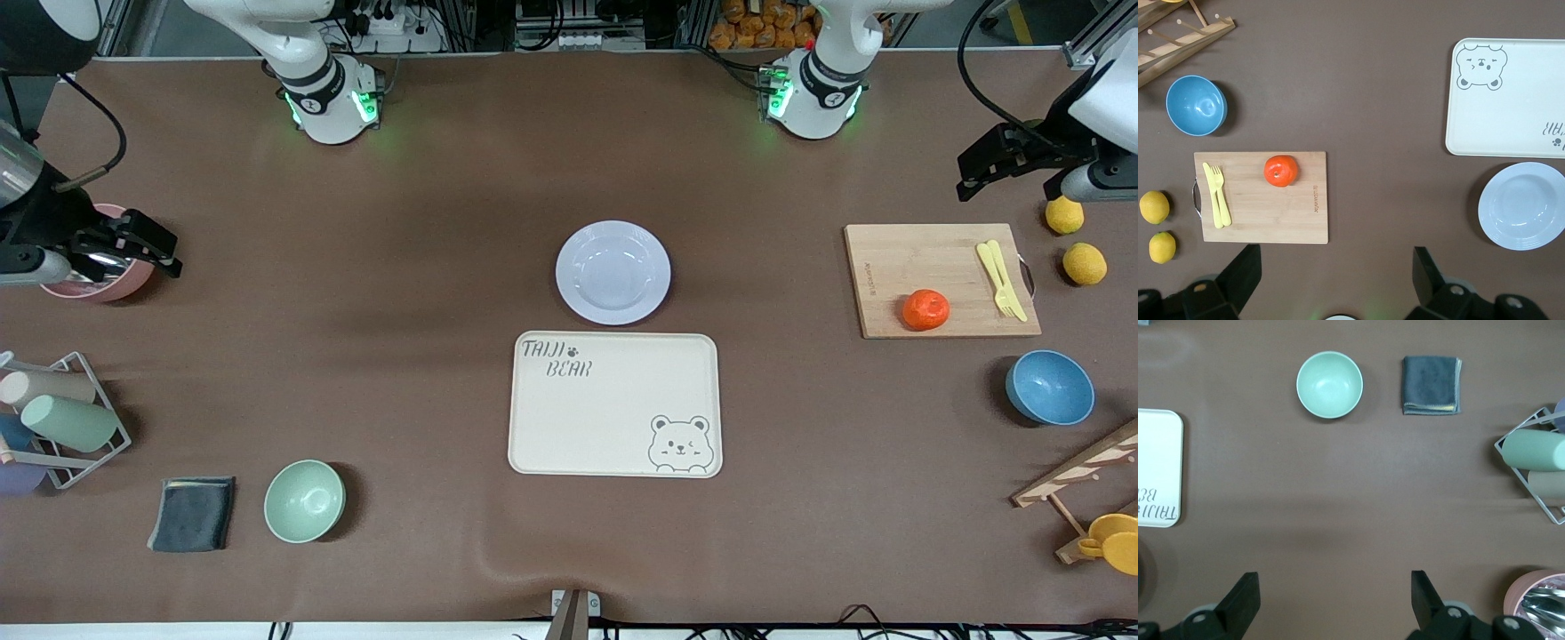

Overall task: Place orange and plate with both arms
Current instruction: 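Move the left gripper toward the orange on the cutting board, then grasp the orange with the left gripper while the right gripper reaches out, then lift the orange off the cutting board with the left gripper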

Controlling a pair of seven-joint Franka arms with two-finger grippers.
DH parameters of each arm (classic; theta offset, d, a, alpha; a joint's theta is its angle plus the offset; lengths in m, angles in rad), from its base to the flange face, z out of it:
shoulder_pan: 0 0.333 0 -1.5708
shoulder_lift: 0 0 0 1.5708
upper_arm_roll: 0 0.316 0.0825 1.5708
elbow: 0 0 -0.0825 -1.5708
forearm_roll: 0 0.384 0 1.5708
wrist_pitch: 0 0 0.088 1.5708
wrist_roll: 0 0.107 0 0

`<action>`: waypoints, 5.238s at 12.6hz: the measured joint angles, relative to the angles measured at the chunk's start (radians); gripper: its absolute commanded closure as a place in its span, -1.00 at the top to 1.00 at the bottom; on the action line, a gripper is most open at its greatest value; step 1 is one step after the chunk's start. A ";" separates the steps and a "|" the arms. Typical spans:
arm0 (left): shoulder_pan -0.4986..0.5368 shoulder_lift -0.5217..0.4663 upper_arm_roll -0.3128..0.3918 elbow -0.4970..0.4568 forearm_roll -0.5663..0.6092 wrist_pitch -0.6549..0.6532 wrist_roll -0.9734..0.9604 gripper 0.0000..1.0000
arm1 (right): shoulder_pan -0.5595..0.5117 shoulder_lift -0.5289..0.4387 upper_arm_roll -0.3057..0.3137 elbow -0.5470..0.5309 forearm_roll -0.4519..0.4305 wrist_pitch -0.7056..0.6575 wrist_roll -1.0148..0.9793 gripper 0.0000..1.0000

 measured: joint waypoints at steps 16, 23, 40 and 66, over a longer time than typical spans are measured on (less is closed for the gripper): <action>0.058 0.073 0.010 -0.029 0.044 -0.001 -0.058 1.00 | -0.001 0.003 -0.002 0.011 0.000 -0.026 0.002 1.00; 0.112 0.125 0.011 -0.171 0.080 0.169 -0.060 1.00 | -0.001 0.032 -0.003 0.006 0.034 -0.064 0.004 1.00; 0.192 0.205 0.011 -0.391 0.081 0.467 -0.060 1.00 | 0.013 0.242 0.001 -0.056 0.450 -0.092 0.072 1.00; 0.325 0.460 0.012 -0.637 0.163 0.904 -0.066 -0.91 | 0.068 0.403 0.003 -0.245 0.888 0.088 -0.080 1.00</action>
